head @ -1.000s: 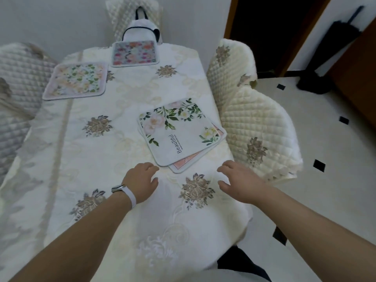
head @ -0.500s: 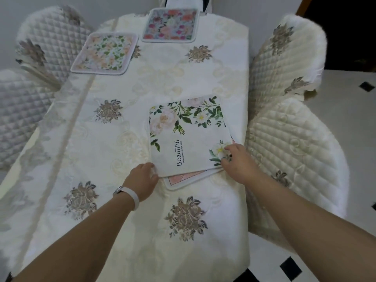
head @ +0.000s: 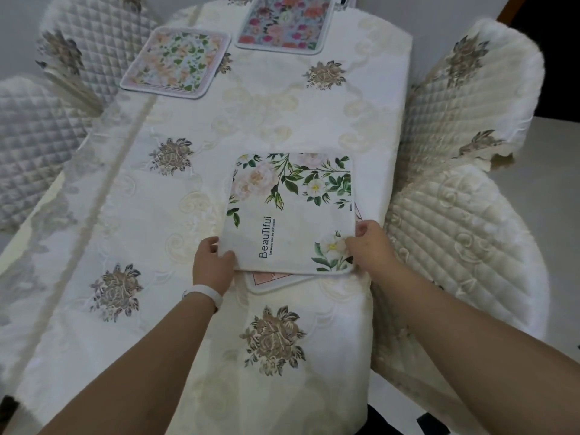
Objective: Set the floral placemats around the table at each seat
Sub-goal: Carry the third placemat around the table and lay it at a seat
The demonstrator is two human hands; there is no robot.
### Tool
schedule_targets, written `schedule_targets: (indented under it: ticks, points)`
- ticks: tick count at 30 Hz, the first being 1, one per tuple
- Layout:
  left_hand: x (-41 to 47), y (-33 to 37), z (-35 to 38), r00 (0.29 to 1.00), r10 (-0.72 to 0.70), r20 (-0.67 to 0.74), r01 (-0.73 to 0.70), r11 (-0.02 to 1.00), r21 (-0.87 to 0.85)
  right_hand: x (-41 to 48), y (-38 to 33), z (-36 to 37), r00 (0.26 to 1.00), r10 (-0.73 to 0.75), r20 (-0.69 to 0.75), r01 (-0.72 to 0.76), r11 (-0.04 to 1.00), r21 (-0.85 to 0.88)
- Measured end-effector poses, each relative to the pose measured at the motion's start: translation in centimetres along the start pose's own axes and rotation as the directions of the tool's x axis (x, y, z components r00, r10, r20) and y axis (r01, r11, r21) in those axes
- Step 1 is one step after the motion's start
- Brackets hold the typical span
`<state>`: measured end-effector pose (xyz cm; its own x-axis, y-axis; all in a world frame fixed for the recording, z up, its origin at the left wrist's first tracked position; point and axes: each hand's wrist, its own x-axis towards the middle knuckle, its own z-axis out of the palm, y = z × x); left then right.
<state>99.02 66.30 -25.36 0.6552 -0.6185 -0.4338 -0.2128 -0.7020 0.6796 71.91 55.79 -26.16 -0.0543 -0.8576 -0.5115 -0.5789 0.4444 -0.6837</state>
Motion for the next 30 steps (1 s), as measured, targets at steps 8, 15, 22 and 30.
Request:
schedule_targets:
  ticks: [8, 15, 22, 30]
  points:
    - [0.4, -1.1, -0.1, 0.982, -0.186, -0.016, 0.175, 0.946, -0.271, -2.9, 0.9, 2.3, 1.0, 0.005, 0.028, -0.005, 1.0, 0.012]
    - [-3.0, -1.9, 1.5, 0.99, -0.126, 0.067, 0.143, 0.904, -0.403, -8.8, 1.4, 6.3, 0.994, 0.088, 0.063, -0.096, 0.985, 0.146]
    - [-6.7, -3.8, 1.4, 0.983, -0.011, 0.184, 0.079, 0.926, -0.368, -12.8, 1.9, 10.3, 0.981, 0.13, 0.147, -0.156, 0.97, 0.186]
    - [-4.3, -6.1, -2.2, 0.971, -0.043, 0.236, 0.134, 0.912, -0.386, -8.0, 0.3, 5.8, 0.971, 0.198, 0.137, -0.24, 0.837, 0.492]
